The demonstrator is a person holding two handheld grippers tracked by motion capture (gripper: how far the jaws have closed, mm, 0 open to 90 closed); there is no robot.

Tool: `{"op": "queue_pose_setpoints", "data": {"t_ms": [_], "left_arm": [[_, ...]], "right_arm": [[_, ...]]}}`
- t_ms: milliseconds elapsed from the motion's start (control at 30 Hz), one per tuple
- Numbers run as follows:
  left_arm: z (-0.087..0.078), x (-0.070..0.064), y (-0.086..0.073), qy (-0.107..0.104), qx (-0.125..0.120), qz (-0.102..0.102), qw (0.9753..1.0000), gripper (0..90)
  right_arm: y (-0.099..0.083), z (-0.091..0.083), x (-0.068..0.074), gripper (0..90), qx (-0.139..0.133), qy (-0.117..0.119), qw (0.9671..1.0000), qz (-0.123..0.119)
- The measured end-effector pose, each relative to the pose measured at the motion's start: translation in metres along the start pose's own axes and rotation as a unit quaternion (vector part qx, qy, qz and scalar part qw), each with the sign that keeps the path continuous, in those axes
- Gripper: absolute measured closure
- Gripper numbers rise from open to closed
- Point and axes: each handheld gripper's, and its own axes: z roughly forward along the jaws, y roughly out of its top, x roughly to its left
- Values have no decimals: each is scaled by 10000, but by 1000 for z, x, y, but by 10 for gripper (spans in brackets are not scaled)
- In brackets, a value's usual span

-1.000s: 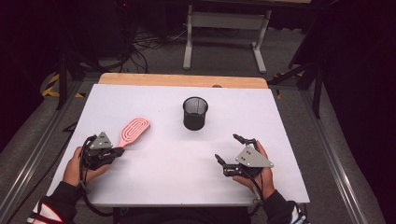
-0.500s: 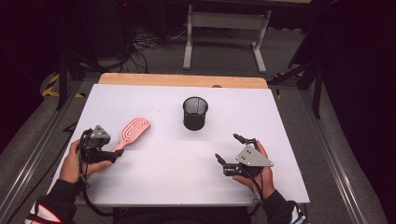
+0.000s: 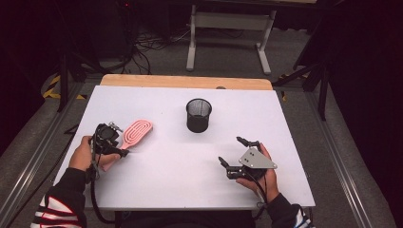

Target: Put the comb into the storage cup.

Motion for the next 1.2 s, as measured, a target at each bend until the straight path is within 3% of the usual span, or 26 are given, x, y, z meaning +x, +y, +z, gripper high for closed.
{"op": "queue_pose_setpoints", "data": {"t_ms": [433, 600, 900, 1033, 1200], "left_arm": [[4, -4, 7, 42, 20, 151, 9999, 686], [4, -6, 6, 76, 6, 253, 9997, 695], [3, -12, -4, 264, -305, 306, 9987, 699], [2, -20, -9, 455, -417, 448, 9971, 700], [-1, -23, -13, 514, -612, 482, 9956, 700]], "right_arm": [[-1, 1, 1, 128, 68, 27, 10000, -21], [-1, 2, 1, 128, 66, 33, 10000, -17], [0, 0, 0, 128, 30, 17, 10000, -33], [1, 0, 0, 128, 28, 1, 10000, -46], [1, -1, 0, 128, 10, -11, 10000, -43]]}}
